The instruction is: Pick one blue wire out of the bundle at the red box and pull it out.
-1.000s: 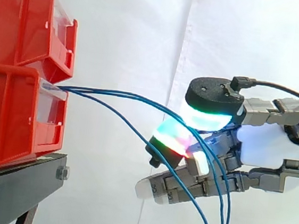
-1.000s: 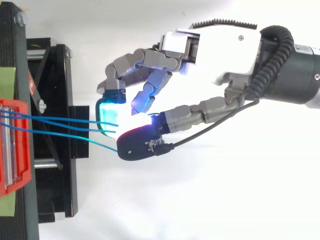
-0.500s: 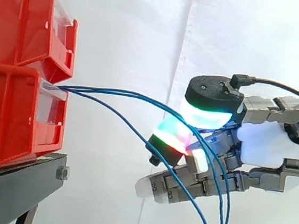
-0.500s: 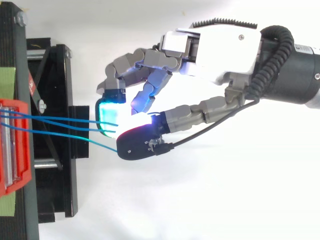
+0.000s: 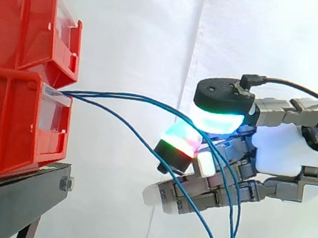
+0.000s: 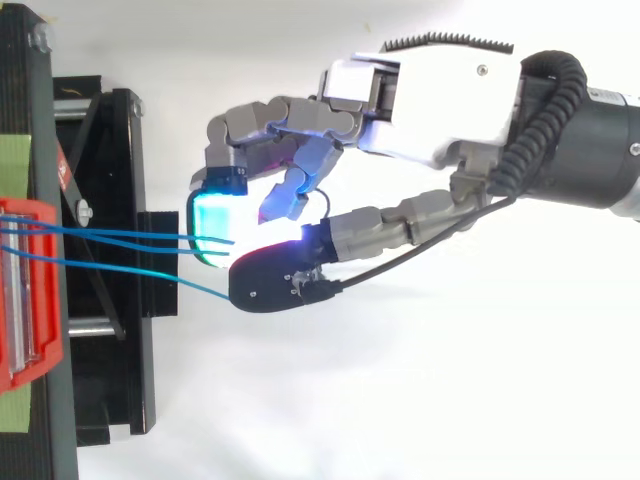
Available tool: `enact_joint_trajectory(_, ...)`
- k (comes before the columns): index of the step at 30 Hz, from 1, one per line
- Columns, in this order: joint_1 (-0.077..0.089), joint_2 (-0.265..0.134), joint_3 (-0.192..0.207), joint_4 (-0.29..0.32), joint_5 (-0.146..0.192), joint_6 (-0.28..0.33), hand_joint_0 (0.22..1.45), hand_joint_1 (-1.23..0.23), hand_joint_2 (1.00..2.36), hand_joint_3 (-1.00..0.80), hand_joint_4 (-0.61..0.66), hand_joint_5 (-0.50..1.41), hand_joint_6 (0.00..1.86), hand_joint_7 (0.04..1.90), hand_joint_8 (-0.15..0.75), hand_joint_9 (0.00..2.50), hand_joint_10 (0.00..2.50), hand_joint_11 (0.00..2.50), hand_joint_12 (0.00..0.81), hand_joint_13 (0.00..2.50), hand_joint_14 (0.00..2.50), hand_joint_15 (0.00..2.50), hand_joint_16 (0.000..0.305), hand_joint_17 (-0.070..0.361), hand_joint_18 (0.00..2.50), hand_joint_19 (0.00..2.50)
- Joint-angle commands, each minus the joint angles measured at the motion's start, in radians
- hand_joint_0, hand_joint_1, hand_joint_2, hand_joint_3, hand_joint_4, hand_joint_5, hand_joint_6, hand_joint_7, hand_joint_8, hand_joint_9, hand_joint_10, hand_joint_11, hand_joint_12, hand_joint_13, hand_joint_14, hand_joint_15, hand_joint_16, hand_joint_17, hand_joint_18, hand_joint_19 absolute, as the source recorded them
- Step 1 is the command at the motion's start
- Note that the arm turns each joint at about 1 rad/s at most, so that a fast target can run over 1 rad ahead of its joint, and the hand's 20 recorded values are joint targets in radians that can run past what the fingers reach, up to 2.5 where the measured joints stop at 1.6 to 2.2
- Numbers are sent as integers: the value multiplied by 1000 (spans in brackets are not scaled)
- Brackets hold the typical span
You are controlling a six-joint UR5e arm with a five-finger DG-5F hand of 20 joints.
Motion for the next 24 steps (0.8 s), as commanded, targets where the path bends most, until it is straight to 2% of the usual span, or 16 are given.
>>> enact_joint_trajectory(1, 0, -1, 0, 0, -1, 1, 597, -671, 1124, 61, 434, -25, 503, 1412, 298, 957, 14, 397, 437, 302, 0, 38, 75, 169, 260, 204)
enact_joint_trajectory(5, 0, 0, 0, 0, -1, 1, 584, -629, 1209, 32, 436, -22, 503, 1400, 295, 978, 14, 392, 436, 307, 0, 47, 75, 170, 259, 212)
enact_joint_trajectory(8, 0, -1, 0, 0, -1, 1, 582, -624, 1216, 26, 412, -21, 503, 1418, 300, 979, 14, 406, 438, 305, 0, 49, 76, 170, 254, 211)
enact_joint_trajectory(9, 0, -1, 0, 0, -1, 1, 605, -637, 1101, 52, 365, -23, 503, 1466, 306, 968, 16, 450, 436, 299, 1, 56, 75, 168, 247, 212)
enact_joint_trajectory(11, 0, -1, 0, 0, -1, 1, 614, -651, 1060, 60, 363, -28, 501, 1516, 311, 956, 17, 487, 439, 291, 1, 67, 74, 168, 234, 204)
enact_joint_trajectory(12, 0, -1, 0, 0, -1, 1, 621, -707, 1000, 76, 357, -41, 511, 1528, 312, 931, 18, 525, 441, 277, 3, 64, 74, 167, 228, 203)
enact_joint_trajectory(17, 0, 0, 0, 0, -2, 1, 613, -772, 1004, 64, 421, -67, 562, 1468, 310, 903, 19, 577, 442, 258, 1, 58, 75, 168, 223, 186)
enact_joint_trajectory(18, 0, 0, 0, 0, -2, 1, 618, -782, 1002, 38, 484, -51, 518, 1524, 299, 908, 18, 469, 442, 261, 0, 41, 75, 169, 224, 176)
enact_joint_trajectory(19, 0, 0, 0, 0, -1, 1, 629, -771, 1002, 41, 482, -43, 501, 1524, 293, 908, 16, 408, 440, 259, 1, 27, 75, 168, 221, 178)
enact_joint_trajectory(20, 0, -1, 0, 0, -2, 1, 654, -719, 1001, 52, 446, -36, 503, 1434, 270, 895, 11, 293, 418, 258, 1, 8, 73, 163, 213, 187)
enact_joint_trajectory(21, 0, 0, 0, 0, -2, 1, 659, -684, 1018, 43, 483, -32, 504, 1340, 256, 898, 7, 191, 403, 252, 0, 0, 72, 161, 208, 189)
enact_joint_trajectory(24, 0, 0, 0, 0, -1, 1, 638, -629, 1110, 19, 485, -34, 505, 1222, 239, 866, 4, 97, 389, 231, 0, 0, 70, 158, 178, 183)
